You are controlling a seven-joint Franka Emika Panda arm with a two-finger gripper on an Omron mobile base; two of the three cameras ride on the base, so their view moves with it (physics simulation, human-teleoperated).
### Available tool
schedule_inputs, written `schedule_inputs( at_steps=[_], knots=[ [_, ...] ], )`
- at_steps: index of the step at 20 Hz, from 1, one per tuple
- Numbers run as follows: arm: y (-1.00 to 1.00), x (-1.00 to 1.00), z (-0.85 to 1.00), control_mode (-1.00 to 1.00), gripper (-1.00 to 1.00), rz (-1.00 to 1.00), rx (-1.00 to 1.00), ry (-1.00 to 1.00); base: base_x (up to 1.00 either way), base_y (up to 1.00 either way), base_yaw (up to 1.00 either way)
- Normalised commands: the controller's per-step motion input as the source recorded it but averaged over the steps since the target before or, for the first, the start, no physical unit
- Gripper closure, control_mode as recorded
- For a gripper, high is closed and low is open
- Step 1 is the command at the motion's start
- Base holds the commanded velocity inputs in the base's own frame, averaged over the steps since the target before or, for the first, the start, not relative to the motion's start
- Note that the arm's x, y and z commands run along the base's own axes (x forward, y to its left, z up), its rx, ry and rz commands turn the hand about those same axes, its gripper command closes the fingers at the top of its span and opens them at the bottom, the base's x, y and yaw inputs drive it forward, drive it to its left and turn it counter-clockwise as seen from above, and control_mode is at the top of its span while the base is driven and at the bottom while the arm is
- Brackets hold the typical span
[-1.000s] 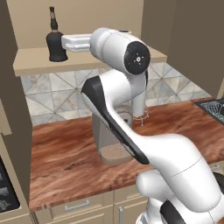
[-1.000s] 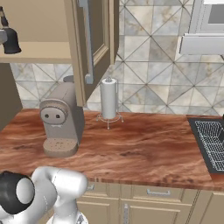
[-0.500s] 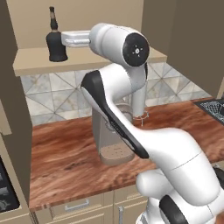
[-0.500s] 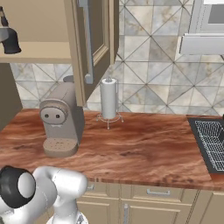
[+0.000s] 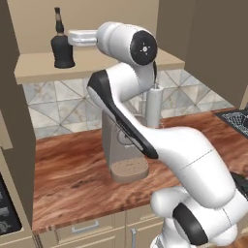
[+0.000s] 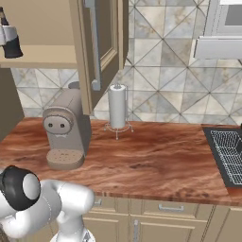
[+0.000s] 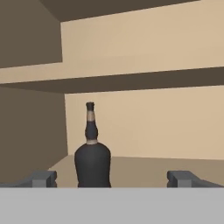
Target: Get the candle and the liquor from the cabinet and move them to the dining counter.
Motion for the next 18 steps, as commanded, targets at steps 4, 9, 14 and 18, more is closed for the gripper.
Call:
schedule_inputs(
  at_steps=[4, 9, 14, 18],
  knots=[
    [0.02, 0.37, 0.22, -1.00, -1.00, 0.00, 0.00, 0.00, 0.00, 0.00, 0.00],
    [0.30, 0.32, 0.22, -1.00, -1.00, 0.00, -0.04, 0.02, 0.00, 0.00, 0.00],
    [0.47, 0.20, 0.00, -1.00, -1.00, 0.00, -0.06, 0.05, 0.00, 0.00, 0.00],
    [0.15, 0.20, 0.00, -1.00, -1.00, 0.00, 0.00, 0.05, 0.00, 0.00, 0.00]
  ],
)
